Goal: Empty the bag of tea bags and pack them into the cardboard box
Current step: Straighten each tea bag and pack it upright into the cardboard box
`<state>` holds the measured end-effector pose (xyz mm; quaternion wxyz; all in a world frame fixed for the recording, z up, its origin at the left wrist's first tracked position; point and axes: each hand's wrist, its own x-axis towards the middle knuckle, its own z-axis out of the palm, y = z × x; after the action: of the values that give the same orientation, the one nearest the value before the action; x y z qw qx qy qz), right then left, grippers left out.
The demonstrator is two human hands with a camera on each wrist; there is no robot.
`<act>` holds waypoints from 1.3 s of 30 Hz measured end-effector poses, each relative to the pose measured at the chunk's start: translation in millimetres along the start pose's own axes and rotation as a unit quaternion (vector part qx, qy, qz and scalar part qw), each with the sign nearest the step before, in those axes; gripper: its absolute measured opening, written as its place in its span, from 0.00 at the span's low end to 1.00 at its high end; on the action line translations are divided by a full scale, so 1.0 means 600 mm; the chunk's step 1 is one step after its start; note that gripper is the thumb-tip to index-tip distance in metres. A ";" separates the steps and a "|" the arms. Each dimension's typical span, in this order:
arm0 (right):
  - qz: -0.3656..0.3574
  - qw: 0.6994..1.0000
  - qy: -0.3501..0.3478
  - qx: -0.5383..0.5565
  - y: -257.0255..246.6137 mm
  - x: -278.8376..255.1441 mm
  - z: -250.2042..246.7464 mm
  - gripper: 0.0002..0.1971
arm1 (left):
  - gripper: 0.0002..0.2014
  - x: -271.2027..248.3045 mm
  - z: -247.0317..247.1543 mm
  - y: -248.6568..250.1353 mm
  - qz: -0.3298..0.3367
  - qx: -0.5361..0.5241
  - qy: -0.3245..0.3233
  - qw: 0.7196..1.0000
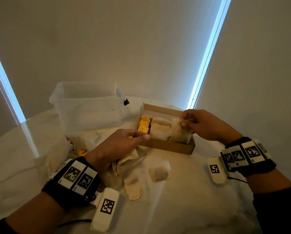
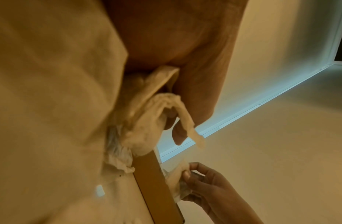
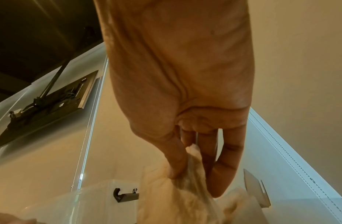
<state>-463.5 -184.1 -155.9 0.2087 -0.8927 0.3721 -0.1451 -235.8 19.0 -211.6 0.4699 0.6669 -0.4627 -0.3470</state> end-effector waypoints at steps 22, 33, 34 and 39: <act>-0.046 0.974 -0.097 -0.198 -0.073 -0.022 -0.003 0.08 | 0.11 -0.001 0.001 0.006 -0.015 0.011 0.007 1.000; -0.020 0.959 -0.109 -0.262 -0.053 0.016 0.018 0.14 | 0.11 0.000 0.002 0.003 -0.011 0.007 -0.002 1.000; -0.025 0.959 -0.107 -0.261 -0.054 0.016 0.019 0.15 | 0.11 0.000 0.003 0.003 -0.011 0.006 -0.001 1.000; -0.017 0.952 -0.135 -0.274 -0.058 0.019 0.030 0.17 | 0.11 -0.002 0.003 0.006 -0.012 0.002 0.001 1.000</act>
<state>-427.5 -165.3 -153.4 0.0022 -0.9330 0.3507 0.0810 -238.7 19.1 -208.9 0.4646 0.6735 -0.4549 -0.3515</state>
